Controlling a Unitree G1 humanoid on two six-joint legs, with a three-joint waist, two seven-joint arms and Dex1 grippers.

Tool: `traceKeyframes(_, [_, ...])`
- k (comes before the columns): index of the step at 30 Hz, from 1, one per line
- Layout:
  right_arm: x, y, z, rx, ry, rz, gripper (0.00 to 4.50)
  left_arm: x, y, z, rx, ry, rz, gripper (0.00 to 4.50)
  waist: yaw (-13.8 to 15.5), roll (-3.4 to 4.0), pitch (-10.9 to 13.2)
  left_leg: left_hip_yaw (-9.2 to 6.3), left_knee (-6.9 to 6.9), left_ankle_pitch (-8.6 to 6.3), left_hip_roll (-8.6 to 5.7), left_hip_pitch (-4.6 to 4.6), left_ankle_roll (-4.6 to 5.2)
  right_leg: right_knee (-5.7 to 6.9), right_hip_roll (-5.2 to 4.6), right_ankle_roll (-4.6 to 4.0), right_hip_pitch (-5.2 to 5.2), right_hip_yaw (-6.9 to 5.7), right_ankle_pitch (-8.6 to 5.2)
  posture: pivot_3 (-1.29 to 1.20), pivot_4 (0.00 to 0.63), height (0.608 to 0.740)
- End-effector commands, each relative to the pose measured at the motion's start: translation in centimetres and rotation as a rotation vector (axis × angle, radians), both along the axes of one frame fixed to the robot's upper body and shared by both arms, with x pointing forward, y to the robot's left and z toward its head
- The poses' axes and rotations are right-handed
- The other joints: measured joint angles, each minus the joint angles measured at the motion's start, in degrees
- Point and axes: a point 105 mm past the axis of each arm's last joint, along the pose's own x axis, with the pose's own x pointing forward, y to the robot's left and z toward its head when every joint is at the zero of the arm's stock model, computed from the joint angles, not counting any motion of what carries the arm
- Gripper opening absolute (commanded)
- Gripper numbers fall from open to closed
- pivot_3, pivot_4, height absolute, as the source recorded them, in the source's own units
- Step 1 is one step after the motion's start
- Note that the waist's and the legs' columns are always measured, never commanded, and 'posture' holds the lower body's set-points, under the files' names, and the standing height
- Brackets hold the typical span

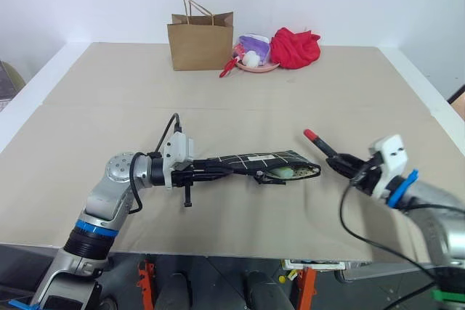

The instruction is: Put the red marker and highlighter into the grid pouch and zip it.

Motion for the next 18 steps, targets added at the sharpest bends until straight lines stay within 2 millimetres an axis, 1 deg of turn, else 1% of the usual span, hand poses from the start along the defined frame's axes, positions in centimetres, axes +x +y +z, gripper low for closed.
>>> traceKeyframes(1, [-2.7, 2.0, 4.8, 0.041, -0.048, 0.294, 0.65, -0.1, 0.1, 0.9, -0.015, -0.034, -0.017, 0.0, 0.03, -0.02, 0.03, -0.04, 0.0, -0.01, 0.01, -0.01, 0.0, 0.0, 0.01, -0.01, 0.01, -0.06, -0.02, 0.0, 0.15, 0.74])
traceKeyframes(3, [-4.0, 3.0, 5.2, 0.052, 0.029, 0.403, 0.65, -0.1, 0.0, 0.9, -0.018, -0.033, -0.02, 0.0, 0.07, -0.03, 0.03, -0.05, 0.01, -0.01, 0.0, -0.03, 0.0, 0.0, -0.01, 0.01, 0.02, -0.07, -0.04, 0.0, 0.15, 0.74])
traceKeyframes(6, [-5.7, 3.8, 4.1, 0.046, 0.177, 0.497, 0.65, -0.1, -0.1, 1.0, -0.023, -0.033, -0.024, 0.0, 0.1, -0.07, 0.04, -0.05, 0.01, -0.01, -0.01, -0.06, 0.0, -0.02, -0.04, -0.03, 0.01, -0.07, -0.09, 0.0, 0.15, 0.74])
traceKeyframes(8, [-6.1, 3.8, 3.0, 0.011, 0.22, 0.502, 0.65, -0.1, -0.2, 1.0, -0.023, -0.035, -0.024, 0.0, 0.14, -0.08, 0.04, -0.05, 0.01, -0.01, -0.01, -0.06, 0.0, -0.02, -0.03, -0.15, 0.01, -0.08, -0.16, 0.0, 0.15, 0.74])
traceKeyframes(10, [-6.3, 3.8, 2.3, -0.003, 0.244, 0.508, 0.65, -0.1, -0.2, 1.0, -0.024, -0.037, -0.023, 0.0, 0.21, -0.09, 0.05, -0.05, 0.02, -0.01, -0.01, -0.06, 0.0, -0.02, -0.03, -0.16, 0.01, -0.08, -0.17, 0.0, 0.15, 0.74])
traceKeyframes(14, [-6.1, 3.1, 1.4, -0.032, 0.263, 0.477, 0.65, -0.2, -0.1, 1.1, -0.025, -0.038, -0.018, 0.0, 0.2, -0.09, 0.06, -0.04, 0.08, -0.01, -0.03, -0.07, -0.01, -0.01, -0.06, -0.16, -0.01, -0.07, -0.17, 0.0, 0.15, 0.74])
traceKeyframes(18, [-6.0, 2.4, 1.1, -0.055, 0.272, 0.467, 0.65, -0.2, -0.1, 1.0, -0.024, -0.036, -0.015, 0.0, 0.17, -0.11, 0.06, -0.02, 0.12, -0.01, -0.03, -0.06, -0.01, -0.01, -0.07, -0.16, 0.0, -0.07, -0.15, 0.0, 0.15, 0.74])
